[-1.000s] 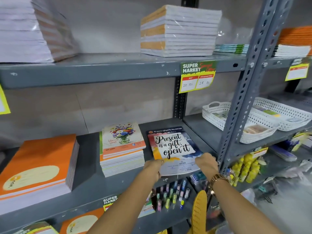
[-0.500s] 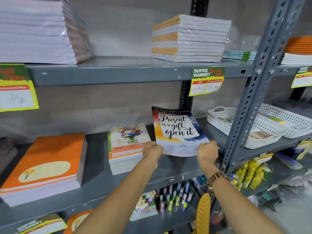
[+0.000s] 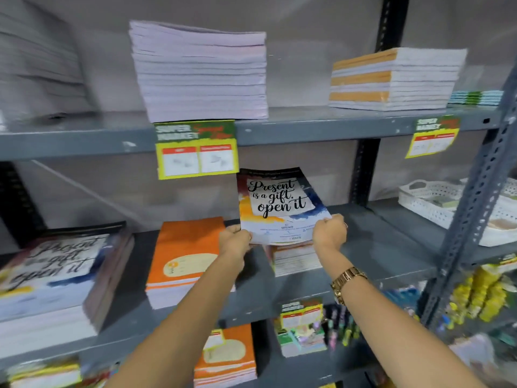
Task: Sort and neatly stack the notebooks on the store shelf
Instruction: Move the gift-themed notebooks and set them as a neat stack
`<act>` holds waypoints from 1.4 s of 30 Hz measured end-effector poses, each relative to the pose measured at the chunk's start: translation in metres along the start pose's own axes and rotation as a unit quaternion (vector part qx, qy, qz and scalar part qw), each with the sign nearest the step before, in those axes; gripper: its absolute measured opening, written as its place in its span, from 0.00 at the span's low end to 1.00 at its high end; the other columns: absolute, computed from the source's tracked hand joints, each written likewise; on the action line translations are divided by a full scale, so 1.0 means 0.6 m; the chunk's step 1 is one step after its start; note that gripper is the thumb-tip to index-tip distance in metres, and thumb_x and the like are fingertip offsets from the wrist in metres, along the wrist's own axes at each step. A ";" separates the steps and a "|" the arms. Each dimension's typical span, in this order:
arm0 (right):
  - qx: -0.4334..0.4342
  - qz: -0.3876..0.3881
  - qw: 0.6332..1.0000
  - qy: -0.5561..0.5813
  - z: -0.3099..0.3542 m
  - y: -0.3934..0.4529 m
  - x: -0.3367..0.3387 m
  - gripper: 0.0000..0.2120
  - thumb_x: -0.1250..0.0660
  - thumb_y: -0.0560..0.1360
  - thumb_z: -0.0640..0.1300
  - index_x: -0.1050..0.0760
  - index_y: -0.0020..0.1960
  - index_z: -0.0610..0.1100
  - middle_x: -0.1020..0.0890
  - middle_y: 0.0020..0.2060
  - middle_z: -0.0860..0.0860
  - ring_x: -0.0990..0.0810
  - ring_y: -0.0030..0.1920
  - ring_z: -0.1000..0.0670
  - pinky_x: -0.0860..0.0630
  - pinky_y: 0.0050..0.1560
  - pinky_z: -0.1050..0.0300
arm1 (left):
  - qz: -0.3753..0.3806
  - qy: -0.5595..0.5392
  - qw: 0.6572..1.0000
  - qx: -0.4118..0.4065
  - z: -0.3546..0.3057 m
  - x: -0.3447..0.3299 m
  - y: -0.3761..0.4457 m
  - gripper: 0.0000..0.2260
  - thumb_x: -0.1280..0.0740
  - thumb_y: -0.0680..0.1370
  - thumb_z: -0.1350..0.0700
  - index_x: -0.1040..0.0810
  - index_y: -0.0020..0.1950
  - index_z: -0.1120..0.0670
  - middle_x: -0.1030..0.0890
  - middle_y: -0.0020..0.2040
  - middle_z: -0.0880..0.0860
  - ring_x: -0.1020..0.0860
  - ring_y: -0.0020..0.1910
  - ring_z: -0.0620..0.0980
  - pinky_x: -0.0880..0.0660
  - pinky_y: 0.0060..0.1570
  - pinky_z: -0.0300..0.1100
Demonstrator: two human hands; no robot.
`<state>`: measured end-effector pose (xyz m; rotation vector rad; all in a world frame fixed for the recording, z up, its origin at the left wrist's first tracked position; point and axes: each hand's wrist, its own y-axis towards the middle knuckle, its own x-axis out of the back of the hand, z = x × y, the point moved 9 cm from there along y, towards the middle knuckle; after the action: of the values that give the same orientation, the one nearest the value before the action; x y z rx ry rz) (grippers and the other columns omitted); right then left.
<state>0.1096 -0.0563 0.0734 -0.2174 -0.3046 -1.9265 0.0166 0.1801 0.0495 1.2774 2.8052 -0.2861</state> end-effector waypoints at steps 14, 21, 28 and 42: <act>0.013 0.152 0.988 -0.008 0.119 -0.337 -0.304 0.15 0.43 0.77 0.32 0.33 0.63 0.30 0.25 0.61 0.33 0.24 0.59 0.36 0.29 0.49 0.52 | -0.136 0.054 0.989 0.011 -0.043 0.491 0.049 0.08 0.40 0.74 0.70 0.25 0.39 0.61 0.23 0.44 0.58 0.24 0.41 0.55 0.22 0.45 0.48; 0.013 0.246 0.969 -0.029 0.136 -0.497 -0.443 0.14 0.43 0.78 0.35 0.31 0.62 0.31 0.24 0.60 0.35 0.24 0.58 0.37 0.26 0.56 0.48 | -0.214 0.138 0.966 -0.035 -0.058 0.697 0.040 0.12 0.40 0.73 0.71 0.30 0.35 0.56 0.30 0.37 0.56 0.33 0.36 0.52 0.35 0.37 0.42; -0.012 0.324 0.946 -0.019 0.120 -0.593 -0.521 0.14 0.39 0.77 0.39 0.30 0.59 0.33 0.22 0.58 0.36 0.21 0.56 0.38 0.23 0.57 0.48 | -0.256 0.252 0.930 -0.072 -0.072 0.804 0.027 0.18 0.44 0.70 0.72 0.40 0.30 0.50 0.33 0.35 0.55 0.36 0.36 0.52 0.40 0.35 0.45; 0.281 0.235 0.895 -0.254 0.152 -0.630 -0.490 0.17 0.33 0.73 0.47 0.28 0.60 0.43 0.26 0.60 0.46 0.27 0.59 0.45 0.25 0.49 0.53 | -0.248 0.595 0.750 -0.151 -0.096 0.795 0.021 0.08 0.38 0.70 0.65 0.24 0.47 0.63 0.22 0.50 0.61 0.27 0.51 0.61 0.29 0.41 0.49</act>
<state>-0.1346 0.3639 0.0328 -0.3675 -1.0410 -1.2119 -0.2860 0.5537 0.0480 0.6424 3.8314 1.4531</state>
